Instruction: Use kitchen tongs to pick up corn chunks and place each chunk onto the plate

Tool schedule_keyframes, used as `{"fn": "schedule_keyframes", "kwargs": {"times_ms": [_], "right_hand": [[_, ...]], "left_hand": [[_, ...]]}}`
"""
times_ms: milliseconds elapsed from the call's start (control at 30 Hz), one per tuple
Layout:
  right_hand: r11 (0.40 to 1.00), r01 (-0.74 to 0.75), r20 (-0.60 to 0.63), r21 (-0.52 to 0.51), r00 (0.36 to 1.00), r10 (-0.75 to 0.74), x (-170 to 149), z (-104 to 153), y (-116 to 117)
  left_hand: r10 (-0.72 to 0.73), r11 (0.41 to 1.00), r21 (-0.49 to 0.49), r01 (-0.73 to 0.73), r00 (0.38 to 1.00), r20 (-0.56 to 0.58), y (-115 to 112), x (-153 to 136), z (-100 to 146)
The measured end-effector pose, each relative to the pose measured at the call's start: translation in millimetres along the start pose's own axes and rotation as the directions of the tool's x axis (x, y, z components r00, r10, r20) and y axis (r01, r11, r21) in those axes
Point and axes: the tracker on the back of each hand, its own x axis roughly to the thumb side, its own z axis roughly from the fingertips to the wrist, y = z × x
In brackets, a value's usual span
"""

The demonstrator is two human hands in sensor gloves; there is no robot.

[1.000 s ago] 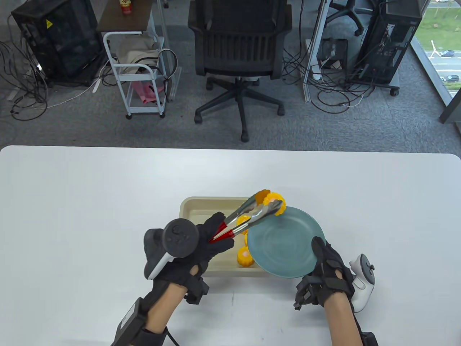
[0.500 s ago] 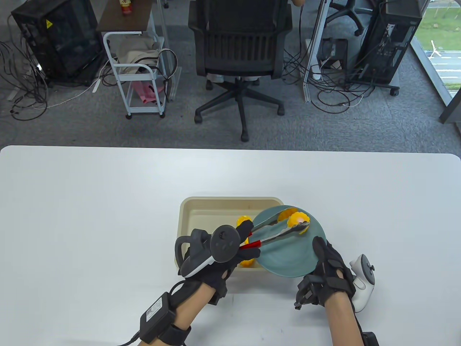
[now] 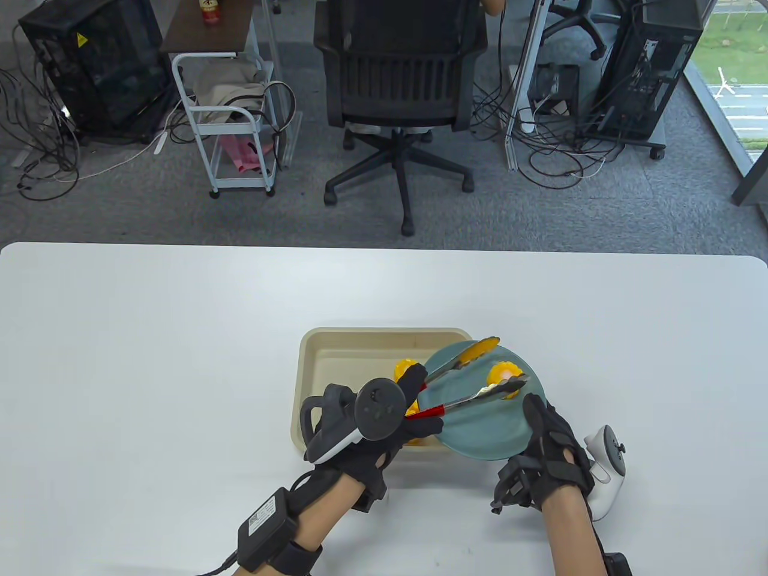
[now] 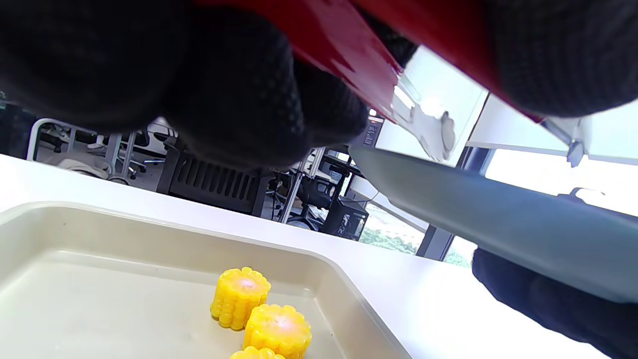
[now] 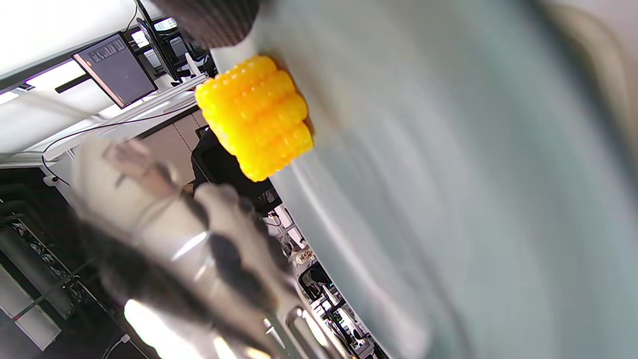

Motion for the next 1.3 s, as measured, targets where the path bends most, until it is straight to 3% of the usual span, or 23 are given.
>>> {"fn": "schedule_keyframes", "kwargs": {"times_ms": [267, 800, 1300], "right_hand": [[1.000, 0.003, 0.011, 0.000, 1.000, -0.003, 2.0, -0.1, -1.3], [1.000, -0.001, -0.003, -0.009, 1.000, 0.001, 2.0, -0.7, -4.4], [1.000, 0.017, -0.008, 0.003, 1.000, -0.017, 2.9, -1.1, -4.9]], "left_hand": [[0.092, 0.995, 0.045, -0.088, 0.992, -0.089, 4.4, -31.4, -7.3], [0.195, 0.980, 0.019, -0.198, 0.937, -0.290, -9.7, -93.4, -22.7], [-0.004, 0.990, -0.132, -0.050, 0.926, -0.377, -49.2, -107.1, -30.8]]}}
